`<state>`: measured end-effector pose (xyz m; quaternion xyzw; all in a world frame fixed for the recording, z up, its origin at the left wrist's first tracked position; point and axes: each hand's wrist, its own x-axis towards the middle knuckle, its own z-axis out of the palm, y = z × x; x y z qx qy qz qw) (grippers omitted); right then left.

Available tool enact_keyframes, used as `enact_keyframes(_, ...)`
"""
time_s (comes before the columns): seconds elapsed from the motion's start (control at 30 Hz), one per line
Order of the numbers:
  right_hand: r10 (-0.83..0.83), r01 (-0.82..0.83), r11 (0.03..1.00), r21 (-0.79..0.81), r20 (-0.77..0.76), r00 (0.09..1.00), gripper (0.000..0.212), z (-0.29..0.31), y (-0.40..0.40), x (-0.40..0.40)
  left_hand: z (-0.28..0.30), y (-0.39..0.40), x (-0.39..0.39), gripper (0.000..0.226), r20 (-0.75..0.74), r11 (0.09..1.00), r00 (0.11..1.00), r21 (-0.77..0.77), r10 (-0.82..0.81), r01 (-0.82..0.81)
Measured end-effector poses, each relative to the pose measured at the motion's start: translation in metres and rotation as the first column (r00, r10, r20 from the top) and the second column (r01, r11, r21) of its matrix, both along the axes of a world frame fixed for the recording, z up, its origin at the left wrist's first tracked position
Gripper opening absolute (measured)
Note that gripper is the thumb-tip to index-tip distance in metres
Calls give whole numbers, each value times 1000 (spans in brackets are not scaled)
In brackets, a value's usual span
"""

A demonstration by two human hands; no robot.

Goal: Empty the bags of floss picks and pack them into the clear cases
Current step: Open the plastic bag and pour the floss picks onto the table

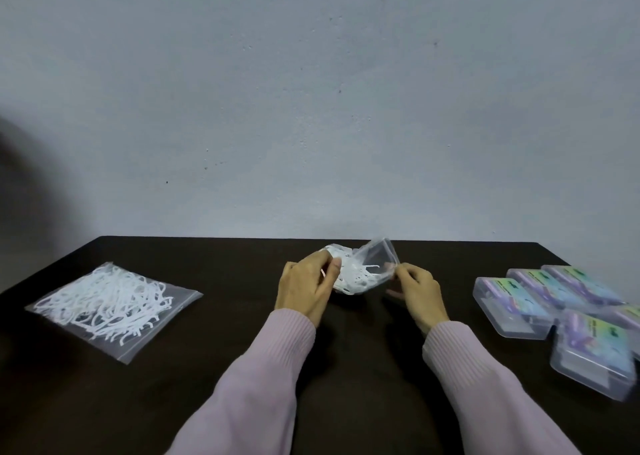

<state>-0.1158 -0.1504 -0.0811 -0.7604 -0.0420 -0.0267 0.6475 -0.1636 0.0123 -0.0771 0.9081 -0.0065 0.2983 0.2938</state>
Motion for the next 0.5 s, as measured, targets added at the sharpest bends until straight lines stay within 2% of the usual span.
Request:
enact_keyframes(0.1,106,-52,942,331,-147,983,28,4,3,-1,-7,4,5,18,-53,999,998,-20,-45,44)
enact_keyframes(0.13,128,-52,917,396,-167,978,29,5,3,-2,-8,5,6,15,-87,999,995,-2,-51,51)
enact_keyframes(0.23,131,-12,864,503,-203,970,27,4,3,-4,-11,6,4,28,-205,995,973,-17,-104,103)
enact_keyframes(0.33,170,-6,834,552,-246,954,17,1,2,-2,-13,4,2,30,-261,992,958,21,-116,126)
enact_keyframes(0.4,167,-31,864,502,-228,959,10,0,1,0,-12,2,2,30,-228,992,968,52,-102,117)
enact_keyframes(0.5,99,-8,907,422,-194,976,19,-2,-1,0,-6,3,3,27,-170,998,983,-20,-66,64)
